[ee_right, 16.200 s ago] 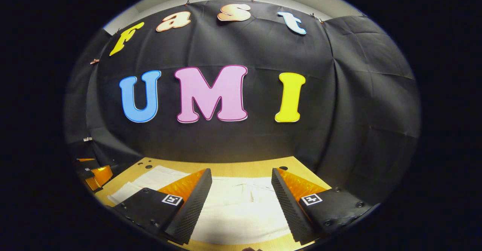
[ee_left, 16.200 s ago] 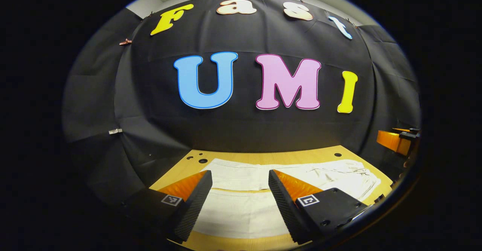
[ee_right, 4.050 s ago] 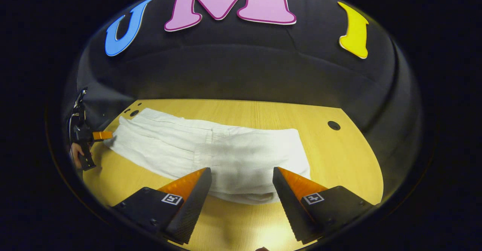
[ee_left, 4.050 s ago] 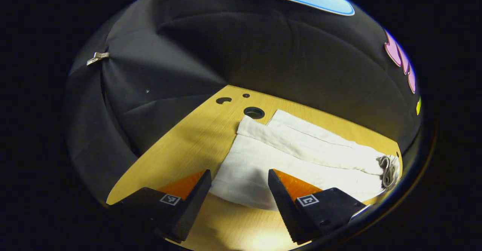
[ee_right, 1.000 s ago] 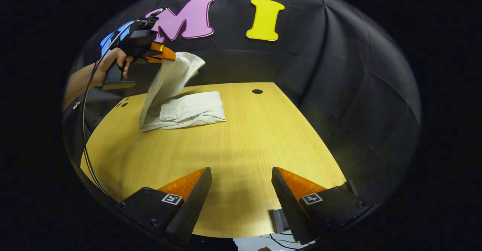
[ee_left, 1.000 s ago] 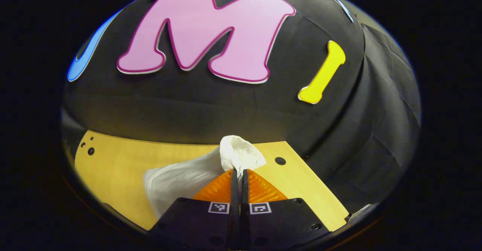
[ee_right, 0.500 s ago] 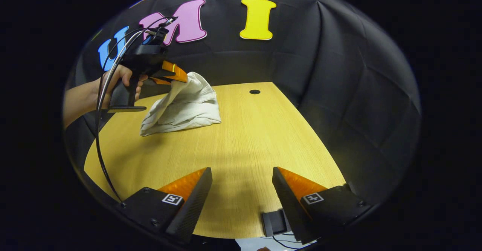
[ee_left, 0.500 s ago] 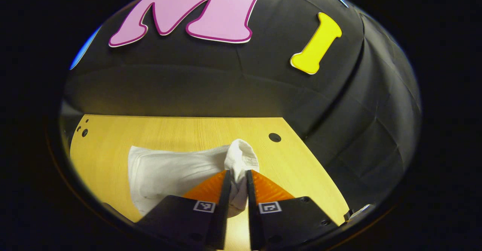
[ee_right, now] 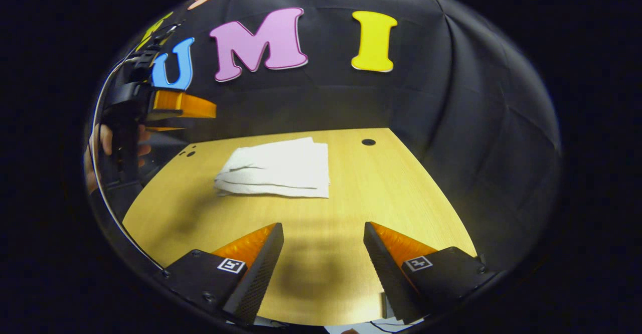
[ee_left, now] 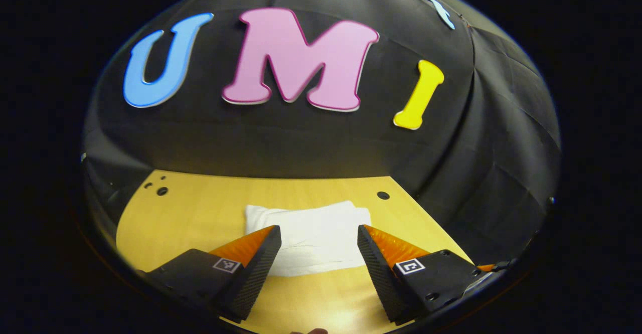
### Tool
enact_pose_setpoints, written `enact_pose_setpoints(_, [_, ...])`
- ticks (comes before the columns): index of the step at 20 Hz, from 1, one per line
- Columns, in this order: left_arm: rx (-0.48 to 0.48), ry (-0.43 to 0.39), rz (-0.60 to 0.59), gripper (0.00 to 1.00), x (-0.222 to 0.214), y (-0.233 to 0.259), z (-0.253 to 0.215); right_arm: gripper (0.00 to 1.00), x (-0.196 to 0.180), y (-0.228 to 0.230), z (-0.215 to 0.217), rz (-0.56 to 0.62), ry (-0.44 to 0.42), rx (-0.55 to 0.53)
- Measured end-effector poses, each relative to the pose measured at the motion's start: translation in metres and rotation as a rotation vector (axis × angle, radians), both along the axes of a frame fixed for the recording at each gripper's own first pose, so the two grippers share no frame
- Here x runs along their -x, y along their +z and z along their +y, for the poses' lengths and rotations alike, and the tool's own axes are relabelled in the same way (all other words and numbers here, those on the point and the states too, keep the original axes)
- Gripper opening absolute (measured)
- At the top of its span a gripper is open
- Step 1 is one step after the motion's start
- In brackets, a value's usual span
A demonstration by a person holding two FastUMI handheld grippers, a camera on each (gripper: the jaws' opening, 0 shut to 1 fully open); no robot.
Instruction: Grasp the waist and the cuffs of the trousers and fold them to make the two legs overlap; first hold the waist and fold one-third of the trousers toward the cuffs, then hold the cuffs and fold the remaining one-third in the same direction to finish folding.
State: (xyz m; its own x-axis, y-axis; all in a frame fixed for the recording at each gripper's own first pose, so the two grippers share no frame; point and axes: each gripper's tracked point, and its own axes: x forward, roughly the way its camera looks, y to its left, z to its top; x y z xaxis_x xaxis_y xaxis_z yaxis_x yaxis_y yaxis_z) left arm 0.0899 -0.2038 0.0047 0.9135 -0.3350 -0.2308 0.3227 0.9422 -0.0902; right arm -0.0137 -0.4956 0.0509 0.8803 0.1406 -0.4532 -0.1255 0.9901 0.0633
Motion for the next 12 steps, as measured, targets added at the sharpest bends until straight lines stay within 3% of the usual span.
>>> enact_pose_setpoints(3, [-0.026,0.127,-0.126,0.96,0.092,0.025,0.088,0.99,0.025,0.037,0.037,-0.069,0.033,-0.021])
enact_pose_setpoints(8, [0.002,0.268,-0.204,0.96,0.181,0.023,0.148,0.98,0.064,0.065,0.049,-0.104,0.005,-0.067])
enact_pose_setpoints(12, [0.051,0.344,-0.225,0.96,0.225,0.013,0.172,0.99,0.093,0.08,0.054,-0.124,-0.001,-0.074])
